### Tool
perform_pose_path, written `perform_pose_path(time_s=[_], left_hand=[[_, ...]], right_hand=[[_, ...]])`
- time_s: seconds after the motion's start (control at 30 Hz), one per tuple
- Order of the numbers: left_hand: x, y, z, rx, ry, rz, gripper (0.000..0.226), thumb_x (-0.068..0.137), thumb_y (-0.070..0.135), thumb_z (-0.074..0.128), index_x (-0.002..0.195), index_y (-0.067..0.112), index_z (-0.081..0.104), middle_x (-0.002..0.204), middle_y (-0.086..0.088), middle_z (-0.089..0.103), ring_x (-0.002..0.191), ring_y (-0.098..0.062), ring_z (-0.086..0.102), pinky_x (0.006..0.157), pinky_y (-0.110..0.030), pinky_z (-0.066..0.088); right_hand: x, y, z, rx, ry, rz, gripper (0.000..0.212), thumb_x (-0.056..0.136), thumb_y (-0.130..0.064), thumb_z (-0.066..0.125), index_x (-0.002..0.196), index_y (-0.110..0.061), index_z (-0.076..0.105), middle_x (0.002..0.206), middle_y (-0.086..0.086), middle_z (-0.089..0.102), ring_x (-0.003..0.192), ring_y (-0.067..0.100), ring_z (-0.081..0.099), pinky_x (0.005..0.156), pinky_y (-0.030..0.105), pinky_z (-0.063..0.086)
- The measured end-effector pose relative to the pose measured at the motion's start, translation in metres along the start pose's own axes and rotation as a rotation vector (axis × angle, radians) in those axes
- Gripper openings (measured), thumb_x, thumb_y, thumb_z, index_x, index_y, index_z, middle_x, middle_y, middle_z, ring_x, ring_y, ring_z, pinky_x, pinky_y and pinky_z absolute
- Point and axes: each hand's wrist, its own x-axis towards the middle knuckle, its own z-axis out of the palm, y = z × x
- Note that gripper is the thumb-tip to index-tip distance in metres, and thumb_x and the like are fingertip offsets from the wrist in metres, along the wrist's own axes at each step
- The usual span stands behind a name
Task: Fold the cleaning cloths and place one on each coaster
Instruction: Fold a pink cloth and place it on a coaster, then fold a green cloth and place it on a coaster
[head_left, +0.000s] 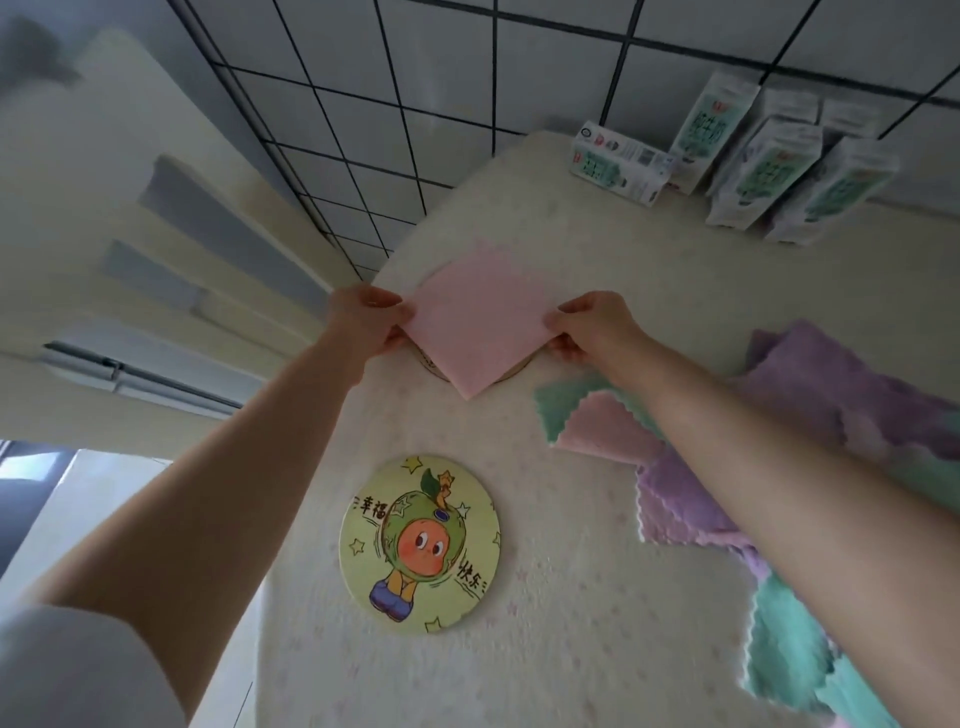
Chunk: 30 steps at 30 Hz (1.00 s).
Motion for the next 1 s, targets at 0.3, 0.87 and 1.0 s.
perform_pose_path(time_s=[0.3,0.87,1.0], left_hand=[[-0.02,-0.001,-0.004,0.559,0.21,0.276,0.021,0.085,0.015,0.065,0.106,0.011,0.063,0.101,-0.006,0.064,0.088,-0.018,0.054,0.073,-0.026,0.038],[-0.219,-0.052,0.095,0.704,-0.093,0.725,0.02,0.083,0.012,0.054,0.098,0.017,0.067,0.091,-0.005,0.071,0.08,-0.027,0.065,0.068,-0.033,0.054],[-0.265,-0.067,0.148,0.76,-0.18,0.766,0.023,0.082,0.013,0.054,0.1,0.018,0.066,0.098,-0.006,0.071,0.087,-0.028,0.065,0.072,-0.036,0.054]], right_hand=[[-0.02,0.004,-0.021,-0.389,0.149,-0.125,0.014,0.078,-0.011,0.06,0.089,-0.017,0.065,0.101,0.013,0.07,0.099,0.031,0.065,0.093,0.035,0.05],[-0.207,0.138,-0.155,-0.573,0.302,-0.554,0.012,0.079,-0.002,0.063,0.089,-0.007,0.067,0.085,0.01,0.07,0.079,0.028,0.065,0.069,0.027,0.043],[-0.228,0.161,-0.203,-0.509,0.295,-0.645,0.018,0.078,0.004,0.059,0.088,-0.008,0.068,0.083,0.005,0.071,0.077,0.022,0.067,0.077,0.031,0.051]])
